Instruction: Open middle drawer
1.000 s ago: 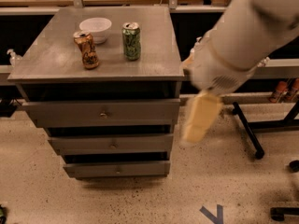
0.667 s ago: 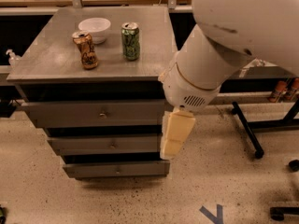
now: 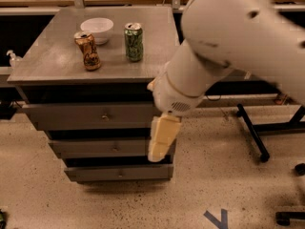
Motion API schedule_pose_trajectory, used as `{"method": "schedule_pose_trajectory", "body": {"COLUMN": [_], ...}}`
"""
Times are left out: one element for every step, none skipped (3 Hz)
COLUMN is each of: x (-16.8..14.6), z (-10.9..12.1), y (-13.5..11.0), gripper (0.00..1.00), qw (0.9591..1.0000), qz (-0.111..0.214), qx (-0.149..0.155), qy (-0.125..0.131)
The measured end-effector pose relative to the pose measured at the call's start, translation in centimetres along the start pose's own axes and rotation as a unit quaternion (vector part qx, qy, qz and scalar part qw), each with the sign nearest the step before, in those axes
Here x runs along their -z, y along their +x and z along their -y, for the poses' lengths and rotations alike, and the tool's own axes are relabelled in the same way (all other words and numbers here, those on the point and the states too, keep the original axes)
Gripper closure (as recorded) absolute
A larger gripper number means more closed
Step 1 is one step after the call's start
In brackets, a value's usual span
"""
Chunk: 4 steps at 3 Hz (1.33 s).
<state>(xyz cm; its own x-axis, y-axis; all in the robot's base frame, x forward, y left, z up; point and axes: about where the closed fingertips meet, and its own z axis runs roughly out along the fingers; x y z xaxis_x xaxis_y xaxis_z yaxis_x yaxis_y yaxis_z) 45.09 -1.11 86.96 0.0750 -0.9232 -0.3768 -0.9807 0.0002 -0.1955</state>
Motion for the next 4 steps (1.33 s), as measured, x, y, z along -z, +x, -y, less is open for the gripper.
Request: {"method": "schedule_pose_trajectory", "body": {"x": [-11.8, -18.0, -18.3, -19.0], "z": [-1.5, -0.8, -0.7, -0.8], "y": [-4.2, -5.0, -5.0, -4.5], "gripper": [0.00, 0.00, 0.00, 0.00], "qw": [0.9929, 0.9862, 0.9859, 0.9828], "qz": [0.086, 0.132, 0.134, 0.158], "qx": [0.001, -0.022, -0.024, -0.015], "qy": [-0.082, -0.097, -0.097, -0.095]}}
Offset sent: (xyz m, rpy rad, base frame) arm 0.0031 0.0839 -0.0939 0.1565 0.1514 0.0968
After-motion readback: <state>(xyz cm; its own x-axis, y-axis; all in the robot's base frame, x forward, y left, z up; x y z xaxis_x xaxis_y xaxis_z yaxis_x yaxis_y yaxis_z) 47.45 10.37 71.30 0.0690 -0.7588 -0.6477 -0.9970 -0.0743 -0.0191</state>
